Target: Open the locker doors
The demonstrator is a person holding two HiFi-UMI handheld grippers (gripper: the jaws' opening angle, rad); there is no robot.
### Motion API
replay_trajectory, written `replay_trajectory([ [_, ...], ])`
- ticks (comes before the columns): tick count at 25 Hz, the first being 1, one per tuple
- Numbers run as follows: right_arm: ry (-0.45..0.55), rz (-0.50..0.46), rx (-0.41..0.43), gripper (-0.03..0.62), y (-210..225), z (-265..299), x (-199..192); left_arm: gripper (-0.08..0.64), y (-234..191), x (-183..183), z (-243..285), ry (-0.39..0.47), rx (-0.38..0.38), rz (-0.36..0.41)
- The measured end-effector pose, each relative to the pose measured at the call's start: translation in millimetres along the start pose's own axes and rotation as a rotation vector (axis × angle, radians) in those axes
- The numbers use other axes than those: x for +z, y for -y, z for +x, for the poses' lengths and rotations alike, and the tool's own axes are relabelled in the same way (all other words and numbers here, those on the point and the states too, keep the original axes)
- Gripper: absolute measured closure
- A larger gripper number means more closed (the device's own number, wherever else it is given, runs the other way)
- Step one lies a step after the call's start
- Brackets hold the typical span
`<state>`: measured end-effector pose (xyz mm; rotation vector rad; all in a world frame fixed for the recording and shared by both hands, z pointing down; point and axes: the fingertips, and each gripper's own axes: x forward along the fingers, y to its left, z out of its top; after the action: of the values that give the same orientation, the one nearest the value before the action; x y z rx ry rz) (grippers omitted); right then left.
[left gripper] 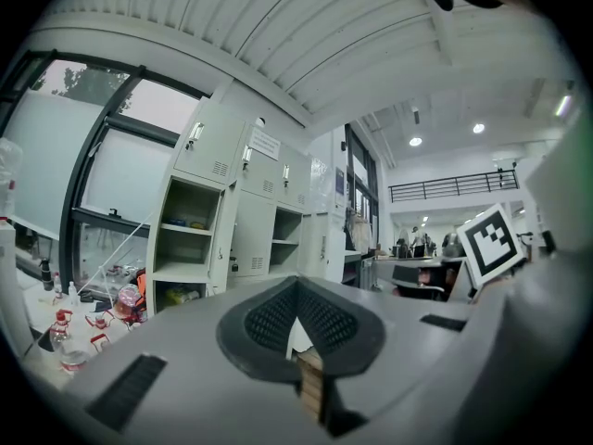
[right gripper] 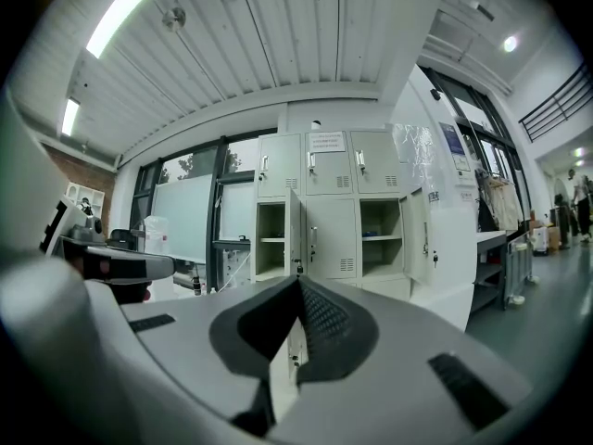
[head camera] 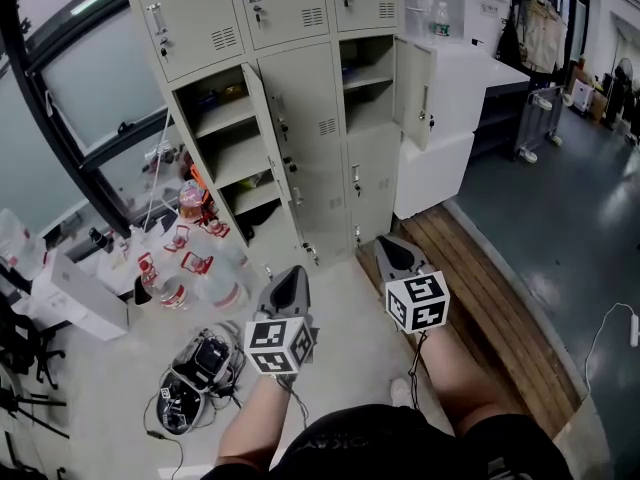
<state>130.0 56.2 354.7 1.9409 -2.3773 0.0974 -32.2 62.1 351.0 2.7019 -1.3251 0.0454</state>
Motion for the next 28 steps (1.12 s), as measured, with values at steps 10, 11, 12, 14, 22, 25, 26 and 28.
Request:
replay_trajectory([
  [10, -0.005, 0.001, 0.002, 0.592, -12, 3, -2, 0.561, -8, 0, -5, -0.004, -0.003, 0.003],
  [11, -0.006, 0.002, 0.002, 0.592, -12, 3, -2, 0.561, -8, 0, -5, -0.006, -0.005, 0.003],
  [12, -0.007, 0.003, 0.001, 0.592, -12, 3, -3, 0.561, -8, 0, -5, -0.007, -0.006, 0.003],
  [14, -0.009, 0.003, 0.001, 0.592, -13, 4, -4, 0.561, -9, -2, -5, -0.009, -0.007, 0.005],
  [22, -0.015, -0.001, -0.003, 0.592, -15, 7, -6, 0.561, -14, -1, -3, -0.009, -0.011, 0.003],
  [25, -0.016, -0.005, -0.001, 0.592, -16, 8, -6, 0.561, -14, -2, -3, -0.008, -0.012, 0.001],
  [26, -0.017, -0.005, -0.001, 0.592, -17, 8, -6, 0.561, -14, -2, -4, -0.008, -0.012, 0.001],
  [28, -0.018, -0.006, -0.001, 0.592, -18, 10, -7, 0.561, -16, -4, -3, -0.009, -0.013, 0.001],
])
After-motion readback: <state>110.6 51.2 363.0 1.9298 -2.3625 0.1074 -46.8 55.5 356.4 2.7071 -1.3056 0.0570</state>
